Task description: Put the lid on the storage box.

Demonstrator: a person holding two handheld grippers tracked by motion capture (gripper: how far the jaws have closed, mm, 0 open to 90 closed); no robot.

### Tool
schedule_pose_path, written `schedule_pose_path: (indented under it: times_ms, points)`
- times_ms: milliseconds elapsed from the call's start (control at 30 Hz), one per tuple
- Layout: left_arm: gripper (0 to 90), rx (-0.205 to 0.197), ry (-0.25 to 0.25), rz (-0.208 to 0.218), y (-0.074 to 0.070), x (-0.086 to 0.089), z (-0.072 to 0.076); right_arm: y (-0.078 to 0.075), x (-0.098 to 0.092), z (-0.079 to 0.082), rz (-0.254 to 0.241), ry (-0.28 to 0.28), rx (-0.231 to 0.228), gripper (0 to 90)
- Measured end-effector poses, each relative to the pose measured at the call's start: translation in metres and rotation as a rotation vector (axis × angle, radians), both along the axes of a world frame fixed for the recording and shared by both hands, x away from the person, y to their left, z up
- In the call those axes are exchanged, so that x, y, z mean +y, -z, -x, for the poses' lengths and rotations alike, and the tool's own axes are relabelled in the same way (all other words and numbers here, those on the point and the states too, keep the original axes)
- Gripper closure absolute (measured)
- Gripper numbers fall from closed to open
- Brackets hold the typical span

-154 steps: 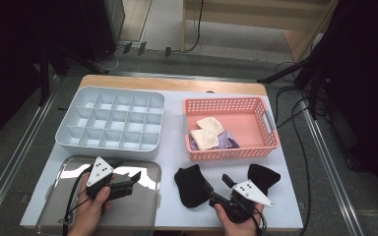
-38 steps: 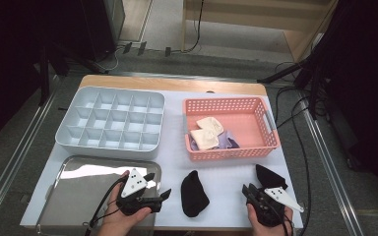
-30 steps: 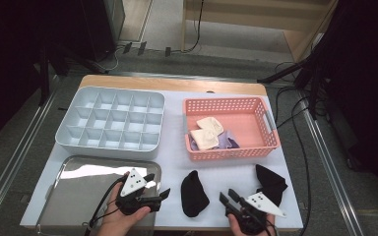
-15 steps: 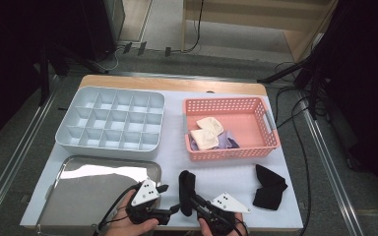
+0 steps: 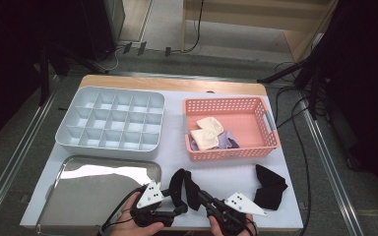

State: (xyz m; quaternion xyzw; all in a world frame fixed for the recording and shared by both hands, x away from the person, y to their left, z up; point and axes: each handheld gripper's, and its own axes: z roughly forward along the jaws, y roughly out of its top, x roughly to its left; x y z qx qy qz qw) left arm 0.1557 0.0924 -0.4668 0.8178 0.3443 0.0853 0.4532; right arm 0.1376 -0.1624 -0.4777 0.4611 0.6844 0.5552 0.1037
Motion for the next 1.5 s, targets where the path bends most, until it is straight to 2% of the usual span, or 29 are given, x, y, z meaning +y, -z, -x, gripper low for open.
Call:
schedule_pose_path:
  times_ms: [33,133,233,300,400,500,533,567,600,667,733,800,867,967,1000,1067,1167,1233,1300,1367,1467,1500]
  points:
    - [53.4,-0.008,-0.014,-0.009,0.0,0.001,-0.001,0.0,-0.005,0.0,0.015,0.012,-0.005,83.1]
    - [70.5,0.023,-0.041,-0.008,-0.001,0.008,-0.007,-0.001,-0.019,0.001,0.032,0.058,-0.005,83.0]
    - [80.2,0.044,-0.049,0.0,-0.002,0.016,-0.011,-0.004,-0.035,0.001,0.041,0.117,-0.012,83.4]
    - [83.6,0.045,-0.036,0.012,-0.004,0.019,-0.011,-0.006,-0.045,0.002,0.042,0.139,-0.023,83.8]
    - [84.6,0.062,0.032,0.037,-0.009,0.017,-0.009,-0.01,-0.053,0.007,0.035,0.16,-0.027,84.2]
    - [84.8,0.127,0.153,0.103,-0.017,0.013,-0.005,-0.016,-0.06,0.015,0.046,0.175,-0.049,84.3]
    - [84.3,0.15,0.199,0.106,-0.02,0.01,-0.004,-0.019,-0.063,0.019,0.043,0.182,-0.052,84.2]
    - [82.9,0.156,0.234,0.097,-0.023,0.007,-0.002,-0.02,-0.067,0.023,0.041,0.179,-0.061,84.2]
    - [79.8,0.137,0.241,0.079,-0.026,0.005,0.001,-0.022,-0.07,0.027,0.042,0.182,-0.063,84.4]
    - [72.1,0.106,0.206,0.056,-0.026,0.002,0.001,-0.02,-0.074,0.03,0.044,0.194,-0.052,84.5]
    - [68.7,0.087,0.137,0.015,-0.02,0.0,-0.004,-0.016,-0.075,0.026,0.047,0.216,-0.036,84.5]
    - [68.6,0.1,0.101,-0.002,-0.014,0.002,-0.012,-0.013,-0.073,0.017,0.056,0.222,-0.029,84.5]
    - [68.0,0.084,0.055,-0.031,-0.011,0.003,-0.017,-0.012,-0.069,0.006,0.084,0.226,-0.027,84.4]
    - [60.6,0.051,-0.031,-0.043,-0.012,0.007,-0.026,-0.01,-0.064,-0.014,0.117,0.234,-0.018,84.2]
    - [60.1,0.047,-0.045,-0.044,-0.013,0.009,-0.03,-0.009,-0.064,-0.02,0.129,0.242,-0.013,83.8]
    - [57.2,0.047,-0.071,-0.04,-0.015,0.012,-0.038,-0.007,-0.063,-0.033,0.161,0.249,-0.018,78.4]
    - [52.3,0.055,-0.124,-0.002,-0.016,0.02,-0.047,-0.006,-0.065,-0.05,0.186,0.26,-0.02,61.9]
    - [50.2,0.059,-0.146,0.018,-0.014,0.025,-0.048,-0.009,-0.068,-0.05,0.173,0.297,-0.033,57.1]
    - [48.6,0.064,-0.15,0.03,-0.011,0.026,-0.047,-0.013,-0.068,-0.044,0.153,0.302,-0.045,56.3]
    - [47.2,0.067,-0.145,0.03,-0.009,0.025,-0.045,-0.014,-0.061,-0.035,0.151,0.284,-0.053,57.4]
    - [44.7,0.083,-0.134,0.037,-0.009,0.021,-0.042,-0.011,-0.041,-0.018,0.135,0.22,-0.043,55.9]
    - [44.4,0.086,-0.13,0.032,-0.01,0.02,-0.04,-0.009,-0.033,-0.014,0.149,0.196,-0.032,53.9]
